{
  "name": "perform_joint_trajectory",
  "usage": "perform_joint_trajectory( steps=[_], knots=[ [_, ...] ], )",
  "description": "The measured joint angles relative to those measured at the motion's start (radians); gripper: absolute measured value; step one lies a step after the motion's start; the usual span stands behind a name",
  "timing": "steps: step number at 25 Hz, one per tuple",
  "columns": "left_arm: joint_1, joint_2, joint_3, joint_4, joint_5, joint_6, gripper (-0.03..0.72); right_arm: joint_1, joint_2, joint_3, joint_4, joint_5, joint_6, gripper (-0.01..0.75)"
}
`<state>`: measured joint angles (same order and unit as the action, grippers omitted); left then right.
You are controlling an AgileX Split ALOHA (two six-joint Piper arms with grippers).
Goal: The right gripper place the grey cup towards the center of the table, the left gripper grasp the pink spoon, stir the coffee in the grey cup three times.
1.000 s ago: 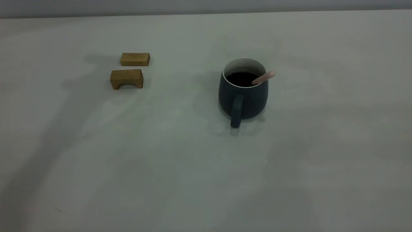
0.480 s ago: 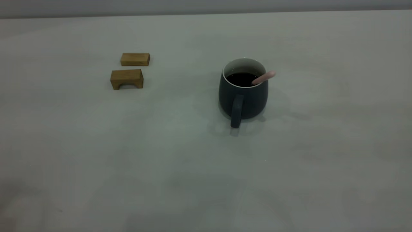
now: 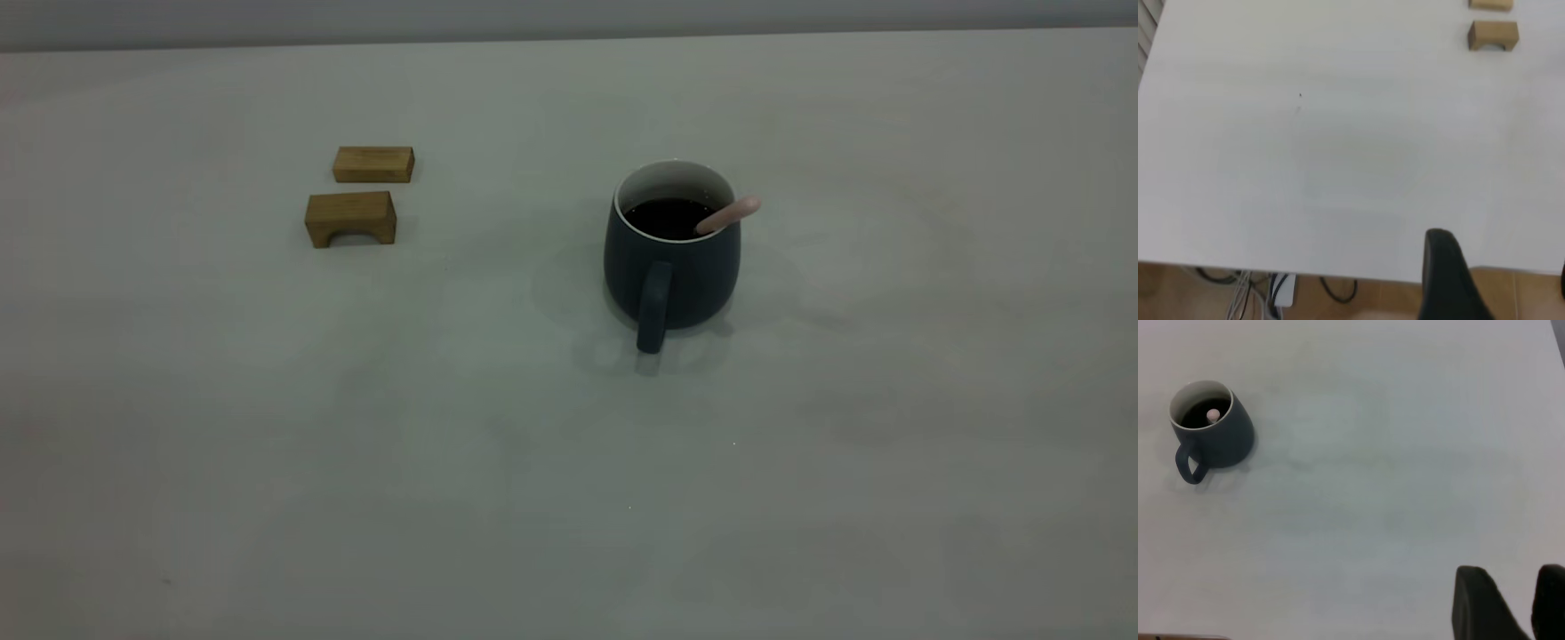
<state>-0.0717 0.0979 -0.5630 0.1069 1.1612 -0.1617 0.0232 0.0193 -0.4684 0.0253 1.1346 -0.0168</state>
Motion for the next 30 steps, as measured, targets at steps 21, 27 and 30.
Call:
perform_joint_trajectory(
  steps=[21,27,30],
  knots=[
    [0.013,-0.055,0.076,-0.107,-0.027,0.162,0.479,0.0,0.0,0.0,0.0,0.0,0.0,0.237],
    [0.013,-0.055,0.076,-0.112,-0.027,0.162,0.479,0.0,0.0,0.0,0.0,0.0,0.0,0.237],
    [0.013,-0.055,0.076,-0.112,-0.027,0.162,0.479,0.0,0.0,0.0,0.0,0.0,0.0,0.237]
  ],
)
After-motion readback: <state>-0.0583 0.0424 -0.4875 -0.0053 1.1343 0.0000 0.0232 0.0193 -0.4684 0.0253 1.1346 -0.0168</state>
